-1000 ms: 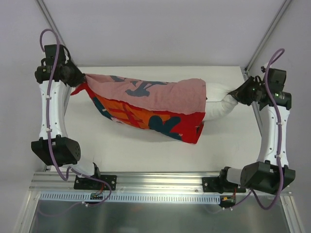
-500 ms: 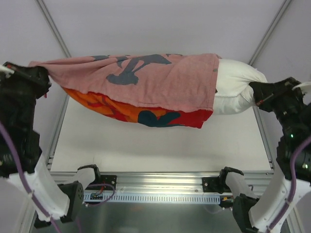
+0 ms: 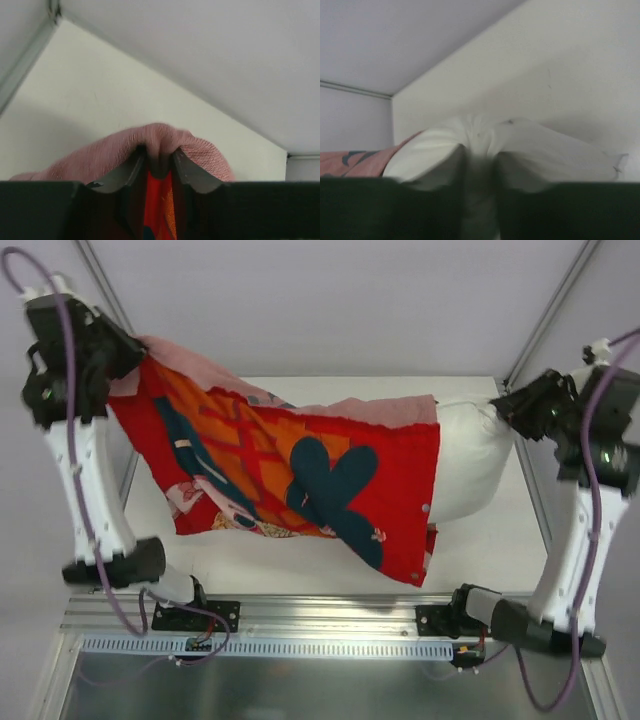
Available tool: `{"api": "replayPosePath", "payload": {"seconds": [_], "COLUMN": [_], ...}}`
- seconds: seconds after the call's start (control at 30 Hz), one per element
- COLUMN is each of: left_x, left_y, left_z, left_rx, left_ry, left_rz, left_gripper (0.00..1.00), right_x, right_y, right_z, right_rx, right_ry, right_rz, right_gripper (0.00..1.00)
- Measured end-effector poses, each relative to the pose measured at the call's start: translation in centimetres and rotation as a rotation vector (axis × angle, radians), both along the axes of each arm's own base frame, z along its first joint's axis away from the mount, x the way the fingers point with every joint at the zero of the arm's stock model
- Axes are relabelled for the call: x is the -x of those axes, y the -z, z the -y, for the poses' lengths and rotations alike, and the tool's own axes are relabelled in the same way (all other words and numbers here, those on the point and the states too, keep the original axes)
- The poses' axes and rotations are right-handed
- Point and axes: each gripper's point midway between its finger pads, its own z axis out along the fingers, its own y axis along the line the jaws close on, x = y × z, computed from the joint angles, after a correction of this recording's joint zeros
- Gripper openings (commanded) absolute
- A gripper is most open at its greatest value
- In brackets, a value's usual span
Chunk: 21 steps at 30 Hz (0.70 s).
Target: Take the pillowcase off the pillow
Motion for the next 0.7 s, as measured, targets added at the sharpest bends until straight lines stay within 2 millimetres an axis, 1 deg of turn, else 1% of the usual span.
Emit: {"api": "replayPosePath", "payload": {"seconds": [0.03, 0.07, 0.1, 0.13, 0.17, 0.2, 0.23, 0.27, 0.3, 0.33, 0.37, 0.4, 0.5, 0.53, 0.57, 0.63, 0.7], "left_x": [-3.5, -7.0, -10.0, -12.1, -13.2, -13.4, -13.0, -12.3, -11.6, -11.2, -11.1, -10.8, -8.7, -7.7, -6.9, -5.3, -3.9], "left_y": [3.3, 6.9, 10.9, 15.1, 19.2, 22.5, 25.1, 26.7, 27.3, 26.9, 25.9, 24.7, 20.7, 19.6, 18.7, 18.0, 18.5], "left_z": [0.0, -0.1, -0.3, -0.3, -0.1, 0.1, 0.3, 0.5, 0.7, 0.8, 0.9, 1.1, 2.4, 3.2, 4.2, 6.3, 9.0], "left_rx": [0.030, 0.062, 0.091, 0.132, 0.171, 0.198, 0.222, 0.237, 0.244, 0.240, 0.228, 0.211, 0.154, 0.132, 0.105, 0.059, 0.019], "left_ry": [0.039, 0.074, 0.101, 0.122, 0.140, 0.147, 0.153, 0.156, 0.158, 0.163, 0.168, 0.178, 0.208, 0.229, 0.249, 0.298, 0.359], "left_rz": [-0.089, -0.174, -0.257, -0.347, -0.441, -0.522, -0.597, -0.653, -0.684, -0.682, -0.659, -0.627, -0.534, -0.510, -0.490, -0.469, -0.480], "left_gripper": [0.35, 0.54, 0.63, 0.68, 0.74, 0.75, 0.75, 0.76, 0.76, 0.76, 0.76, 0.76, 0.75, 0.81, 0.99, 0.99, 0.99], "right_x": [-2.9, -5.4, -8.2, -10.0, -10.8, -10.8, -10.1, -9.0, -8.0, -7.4, -6.7, -6.3, -5.5, -5.3, -5.2, -5.2, -5.5], "right_y": [2.3, 4.2, 7.1, 9.9, 12.6, 14.8, 17.0, 18.7, 19.5, 19.6, 19.3, 18.5, 16.0, 15.5, 15.3, 15.6, 16.7], "right_z": [0.7, 1.3, 2.2, 2.7, 3.0, 3.0, 2.9, 2.8, 2.6, 2.6, 2.6, 2.6, 2.5, 2.4, 2.4, 2.2, 2.1], "right_rx": [-0.013, -0.016, -0.016, -0.011, -0.008, -0.007, -0.004, 0.000, 0.010, 0.018, 0.032, 0.046, 0.080, 0.087, 0.090, 0.090, 0.087], "right_ry": [-0.004, -0.002, 0.000, 0.003, 0.002, -0.001, -0.003, -0.007, -0.011, -0.009, -0.008, -0.007, -0.006, -0.007, -0.007, -0.014, -0.026], "right_rz": [-0.084, -0.143, -0.219, -0.285, -0.348, -0.398, -0.448, -0.492, -0.513, -0.514, -0.499, -0.470, -0.364, -0.337, -0.320, -0.317, -0.345], "right_gripper": [0.53, 0.60, 0.66, 0.70, 0.74, 0.80, 0.82, 0.82, 0.84, 0.85, 0.85, 0.87, 0.90, 0.90, 0.90, 0.90, 0.90]}}
